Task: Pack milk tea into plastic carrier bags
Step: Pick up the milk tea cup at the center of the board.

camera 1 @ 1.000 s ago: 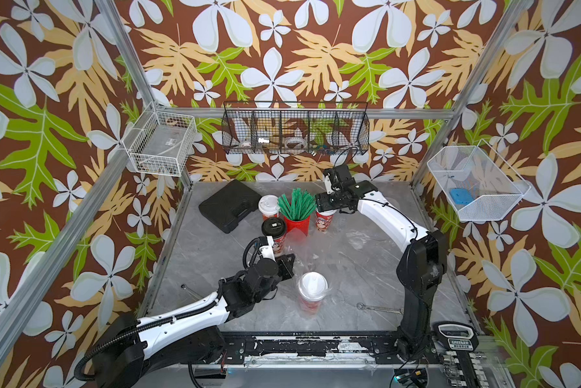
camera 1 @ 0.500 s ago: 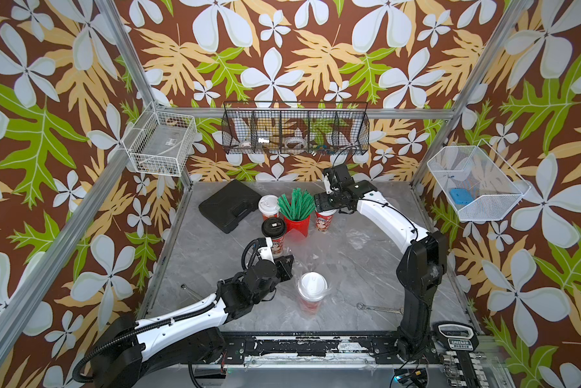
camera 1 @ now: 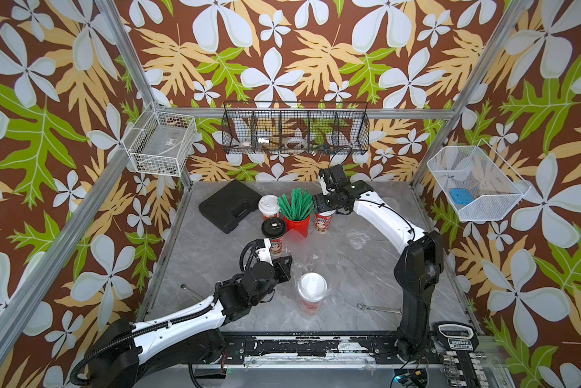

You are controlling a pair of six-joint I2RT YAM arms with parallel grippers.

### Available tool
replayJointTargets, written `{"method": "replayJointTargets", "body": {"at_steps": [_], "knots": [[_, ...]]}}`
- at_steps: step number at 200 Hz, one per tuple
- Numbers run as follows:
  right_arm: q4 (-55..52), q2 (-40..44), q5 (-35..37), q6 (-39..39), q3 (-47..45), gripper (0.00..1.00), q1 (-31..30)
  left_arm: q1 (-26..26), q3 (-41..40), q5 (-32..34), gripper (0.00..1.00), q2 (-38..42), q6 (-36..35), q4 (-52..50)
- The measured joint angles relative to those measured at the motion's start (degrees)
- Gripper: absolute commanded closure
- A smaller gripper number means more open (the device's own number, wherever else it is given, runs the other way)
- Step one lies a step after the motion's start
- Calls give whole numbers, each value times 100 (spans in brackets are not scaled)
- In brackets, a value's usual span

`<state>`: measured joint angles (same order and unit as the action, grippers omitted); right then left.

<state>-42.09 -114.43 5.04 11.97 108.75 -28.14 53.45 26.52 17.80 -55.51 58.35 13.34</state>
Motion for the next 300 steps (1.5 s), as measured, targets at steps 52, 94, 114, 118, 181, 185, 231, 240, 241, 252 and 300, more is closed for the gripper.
{"method": "replayJointTargets", "body": {"at_steps": [52, 94, 114, 118, 181, 185, 231, 240, 241, 252, 300], "knots": [[26, -4, 79, 4, -52, 28, 0, 0, -44, 9, 100, 33, 11, 20], [42, -11, 114, 9, -52, 34, 0, 0, -151, 20, 100, 120, 15, 24], [46, 55, 168, 11, -131, 34, -4, 0, -184, 35, 100, 162, 42, 24], [39, 74, 186, 9, -153, 34, -2, 0, -184, 35, 100, 168, 55, 24], [-37, 374, 295, 2, -356, 34, 85, 2, -219, 98, 100, 186, 136, 24], [-35, 389, 293, 2, -367, 34, 90, 2, -219, 101, 100, 188, 136, 24], [-55, 638, 225, 2, -485, 35, 151, 7, -219, 118, 100, 203, 131, 24], [-57, 717, 212, 2, -505, 35, 162, 7, -219, 118, 100, 203, 129, 24], [-57, 728, 205, 2, -509, 35, 164, 7, -219, 118, 100, 203, 129, 24], [-76, 822, 127, 2, -520, 35, 186, 7, -219, 120, 100, 203, 111, 24], [-214, 1414, 70, 0, -586, 35, 199, 7, -203, 120, 100, 221, 2, 28]]}}
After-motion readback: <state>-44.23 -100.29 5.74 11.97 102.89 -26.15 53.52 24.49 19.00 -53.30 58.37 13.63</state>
